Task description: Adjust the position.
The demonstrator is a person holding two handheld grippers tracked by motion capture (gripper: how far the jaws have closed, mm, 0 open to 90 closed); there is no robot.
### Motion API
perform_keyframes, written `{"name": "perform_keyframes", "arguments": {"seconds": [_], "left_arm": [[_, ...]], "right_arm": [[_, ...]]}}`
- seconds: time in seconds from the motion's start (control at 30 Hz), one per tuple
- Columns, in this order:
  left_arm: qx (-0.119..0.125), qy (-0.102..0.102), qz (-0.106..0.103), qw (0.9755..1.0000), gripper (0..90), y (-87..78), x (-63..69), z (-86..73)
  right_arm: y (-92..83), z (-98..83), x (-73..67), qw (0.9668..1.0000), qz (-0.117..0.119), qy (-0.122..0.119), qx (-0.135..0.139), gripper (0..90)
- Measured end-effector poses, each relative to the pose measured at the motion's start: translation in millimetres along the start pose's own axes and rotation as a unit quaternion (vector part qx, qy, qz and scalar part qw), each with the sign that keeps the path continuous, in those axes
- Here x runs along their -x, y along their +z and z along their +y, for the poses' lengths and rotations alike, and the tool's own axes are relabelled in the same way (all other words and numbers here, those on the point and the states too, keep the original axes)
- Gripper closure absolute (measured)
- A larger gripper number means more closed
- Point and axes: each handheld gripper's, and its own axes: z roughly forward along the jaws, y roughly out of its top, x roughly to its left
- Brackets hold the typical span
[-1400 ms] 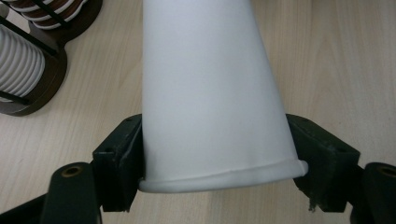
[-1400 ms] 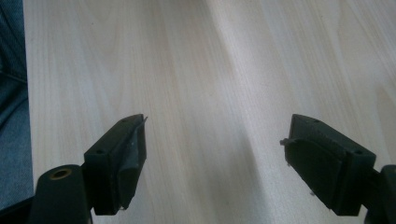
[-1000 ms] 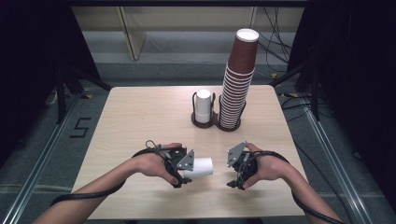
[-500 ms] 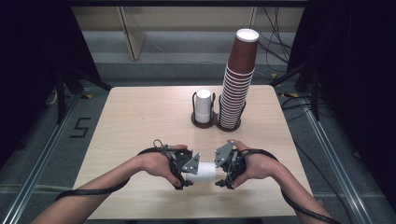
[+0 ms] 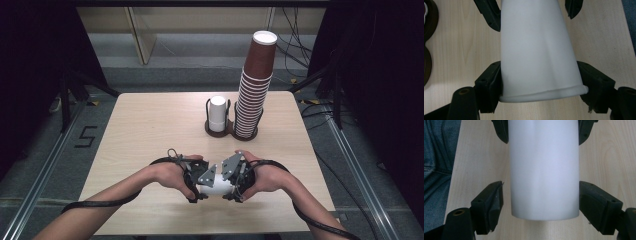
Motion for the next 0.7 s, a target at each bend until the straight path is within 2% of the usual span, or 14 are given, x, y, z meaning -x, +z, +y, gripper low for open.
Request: {"name": "perform_keyframes", "arguments": {"seconds": [0.07,0.13,0.2,0.27,0.3,0.5,0.57,0.6,0.67,0.7], "left_arm": [[0.001,0.000,-0.001,1.0000,26.3,0.2,0.0,0.1],[0.000,0.001,-0.002,1.0000,26.3,0.3,-0.2,0.7],[0.000,0.003,-0.003,1.0000,26.3,0.6,0.3,1.7],[-0.001,0.004,-0.004,1.0000,26.3,0.9,0.5,2.4],[0.000,0.004,-0.005,1.0000,26.3,1.1,0.8,3.3],[0.000,0.003,-0.008,1.0000,25.7,1.4,0.3,3.4],[0.009,0.001,-0.006,0.9999,22.7,2.1,0.7,1.9],[0.012,0.000,-0.004,0.9999,21.0,2.2,0.7,1.3],[0.018,-0.006,-0.002,0.9998,14.5,2.4,0.7,-1.0],[0.022,-0.007,0.003,0.9997,14.0,2.1,0.3,-2.3]], "right_arm": [[1.7,-0.4,-0.5,1.0000,0.002,-0.001,0.002,24.8],[2.8,-0.1,1.4,0.9998,-0.002,-0.020,0.003,26.5],[4.2,-0.8,1.0,0.9999,-0.001,-0.013,0.006,28.4],[4.7,-0.3,2.1,0.9997,-0.001,-0.025,0.006,30.1],[4.4,-0.2,0.6,0.9999,0.002,-0.015,0.005,32.9],[4.5,-0.3,0.5,0.9999,-0.001,-0.016,0.005,35.0],[3.8,-1.7,-3.7,0.9999,-0.003,0.010,0.004,34.6],[4.6,-1.7,-1.2,0.9999,-0.006,-0.011,0.009,34.4],[4.3,-2.6,-0.1,0.9996,-0.008,-0.023,0.012,34.4],[3.9,-4.0,-1.9,0.9997,-0.010,-0.013,0.016,34.4]]}}
